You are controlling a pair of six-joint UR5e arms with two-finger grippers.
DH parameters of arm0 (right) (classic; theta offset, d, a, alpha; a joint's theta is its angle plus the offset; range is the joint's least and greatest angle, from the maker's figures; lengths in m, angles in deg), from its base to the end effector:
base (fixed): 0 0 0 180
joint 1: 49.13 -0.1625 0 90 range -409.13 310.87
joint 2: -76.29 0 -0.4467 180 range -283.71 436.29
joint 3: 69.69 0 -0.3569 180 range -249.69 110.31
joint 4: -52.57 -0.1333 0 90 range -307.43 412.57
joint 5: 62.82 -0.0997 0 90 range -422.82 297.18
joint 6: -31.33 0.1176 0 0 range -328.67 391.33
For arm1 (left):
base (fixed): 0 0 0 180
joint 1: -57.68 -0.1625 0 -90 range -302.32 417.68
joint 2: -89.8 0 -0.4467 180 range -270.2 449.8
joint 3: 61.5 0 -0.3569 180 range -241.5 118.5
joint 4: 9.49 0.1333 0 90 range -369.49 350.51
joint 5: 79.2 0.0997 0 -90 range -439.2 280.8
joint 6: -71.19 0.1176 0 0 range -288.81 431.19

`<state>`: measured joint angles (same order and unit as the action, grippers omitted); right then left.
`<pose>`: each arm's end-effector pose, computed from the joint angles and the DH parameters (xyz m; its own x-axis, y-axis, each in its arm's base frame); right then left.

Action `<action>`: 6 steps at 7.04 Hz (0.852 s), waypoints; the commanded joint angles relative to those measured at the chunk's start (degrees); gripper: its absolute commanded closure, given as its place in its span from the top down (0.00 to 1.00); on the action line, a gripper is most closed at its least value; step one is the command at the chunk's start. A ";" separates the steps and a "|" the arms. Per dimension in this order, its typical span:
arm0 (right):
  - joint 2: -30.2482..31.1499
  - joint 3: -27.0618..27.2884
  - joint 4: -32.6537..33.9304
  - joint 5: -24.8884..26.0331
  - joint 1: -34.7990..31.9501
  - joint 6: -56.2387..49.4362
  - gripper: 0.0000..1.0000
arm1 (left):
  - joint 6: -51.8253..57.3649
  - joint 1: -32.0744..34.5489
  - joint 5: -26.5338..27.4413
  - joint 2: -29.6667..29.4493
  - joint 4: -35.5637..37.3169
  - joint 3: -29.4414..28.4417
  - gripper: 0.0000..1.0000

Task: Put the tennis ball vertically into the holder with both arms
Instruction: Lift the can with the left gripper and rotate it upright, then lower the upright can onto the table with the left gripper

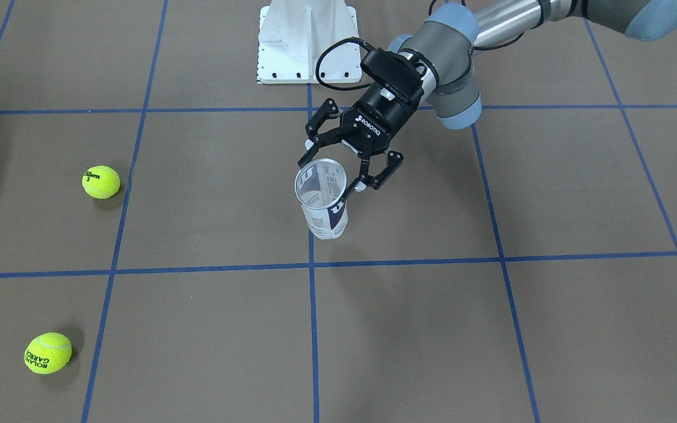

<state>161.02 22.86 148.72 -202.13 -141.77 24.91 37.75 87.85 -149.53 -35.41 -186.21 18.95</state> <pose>0.0670 -0.4939 0.6325 0.6533 -0.1037 0.7499 0.0272 0.9931 0.1137 0.4696 -0.4730 0.2386 0.4381 0.6542 -0.6165 0.6838 0.2027 0.7010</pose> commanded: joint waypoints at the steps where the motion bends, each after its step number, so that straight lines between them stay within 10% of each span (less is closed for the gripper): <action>1: -0.09 0.00 0.00 0.00 0.00 0.00 0.99 | 0.47 -0.03 0.37 0.05 -3.80 -2.93 0.17; 6: -0.44 -0.70 0.00 0.00 0.09 0.00 0.99 | 0.65 -2.66 3.09 -0.30 -8.91 -6.80 0.17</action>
<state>160.67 22.40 148.72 -202.13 -141.74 24.91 38.35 85.93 -146.87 -35.62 -194.87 12.30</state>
